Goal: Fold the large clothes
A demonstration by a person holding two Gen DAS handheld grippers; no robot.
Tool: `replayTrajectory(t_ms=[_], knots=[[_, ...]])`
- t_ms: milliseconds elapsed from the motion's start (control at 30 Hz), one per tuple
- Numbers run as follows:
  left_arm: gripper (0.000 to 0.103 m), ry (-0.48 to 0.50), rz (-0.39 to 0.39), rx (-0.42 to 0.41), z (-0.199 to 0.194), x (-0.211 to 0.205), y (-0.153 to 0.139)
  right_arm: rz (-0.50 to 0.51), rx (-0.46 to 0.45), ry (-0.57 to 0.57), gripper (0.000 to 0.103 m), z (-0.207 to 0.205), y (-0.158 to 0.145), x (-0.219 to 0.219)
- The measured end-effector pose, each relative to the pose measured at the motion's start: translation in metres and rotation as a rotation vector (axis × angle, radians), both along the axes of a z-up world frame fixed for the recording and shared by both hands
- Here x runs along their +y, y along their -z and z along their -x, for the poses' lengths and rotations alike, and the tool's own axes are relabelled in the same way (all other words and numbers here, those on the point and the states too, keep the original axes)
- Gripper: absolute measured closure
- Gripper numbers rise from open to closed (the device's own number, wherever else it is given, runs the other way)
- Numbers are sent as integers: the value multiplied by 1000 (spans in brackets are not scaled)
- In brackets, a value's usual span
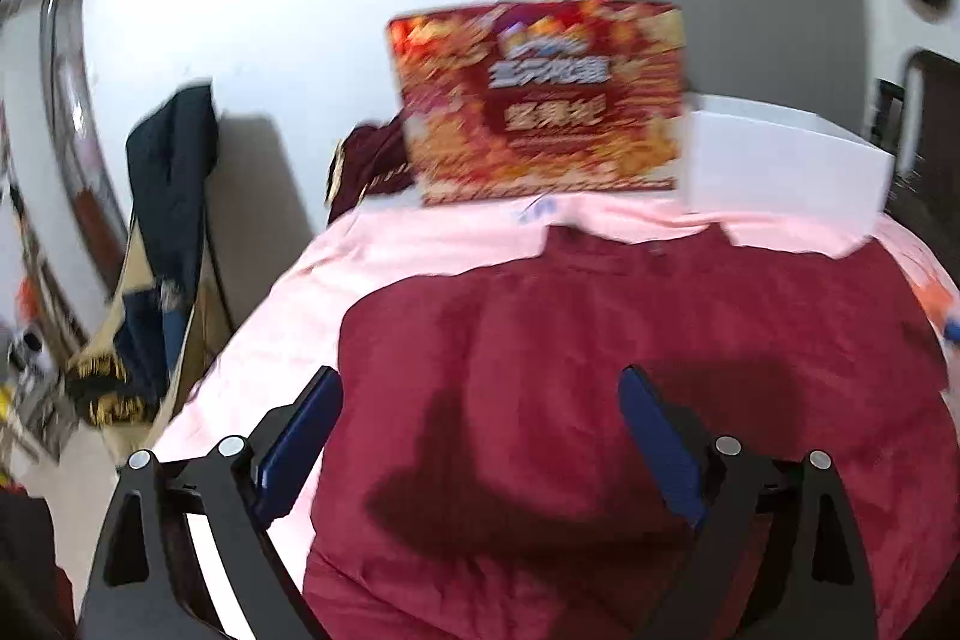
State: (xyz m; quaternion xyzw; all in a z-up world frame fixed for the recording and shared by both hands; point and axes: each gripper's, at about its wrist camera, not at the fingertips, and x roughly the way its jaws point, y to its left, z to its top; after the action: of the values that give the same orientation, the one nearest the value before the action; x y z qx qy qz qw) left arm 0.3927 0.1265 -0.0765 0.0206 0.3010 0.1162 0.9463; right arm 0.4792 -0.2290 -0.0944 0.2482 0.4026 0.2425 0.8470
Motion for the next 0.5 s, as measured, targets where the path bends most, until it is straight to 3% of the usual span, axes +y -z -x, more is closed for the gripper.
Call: replayTrajectory(t_ms=[33, 67, 100, 133, 233, 367, 500], knots=[[10, -15, 12, 24, -8, 6, 4, 9, 23, -6, 14, -5, 6, 7], [10, -30, 17, 42, -14, 11, 9, 26, 52, -17, 34, -11, 16, 17], [10, -51, 17, 61, -19, 16, 19, 42, 61, -22, 64, -13, 23, 23], [10, -65, 19, 90, -24, 20, 31, 61, 56, -30, 72, -11, 30, 29], [7, -79, 10, 166, -34, 28, 57, 155, -46, -27, 84, 0, 20, 33], [7, -95, 54, 115, -26, 36, 39, 207, -211, 18, 89, 6, -26, 27], [7, -92, 73, 64, -32, 33, 11, 252, -181, 21, 88, -17, -22, 33]])
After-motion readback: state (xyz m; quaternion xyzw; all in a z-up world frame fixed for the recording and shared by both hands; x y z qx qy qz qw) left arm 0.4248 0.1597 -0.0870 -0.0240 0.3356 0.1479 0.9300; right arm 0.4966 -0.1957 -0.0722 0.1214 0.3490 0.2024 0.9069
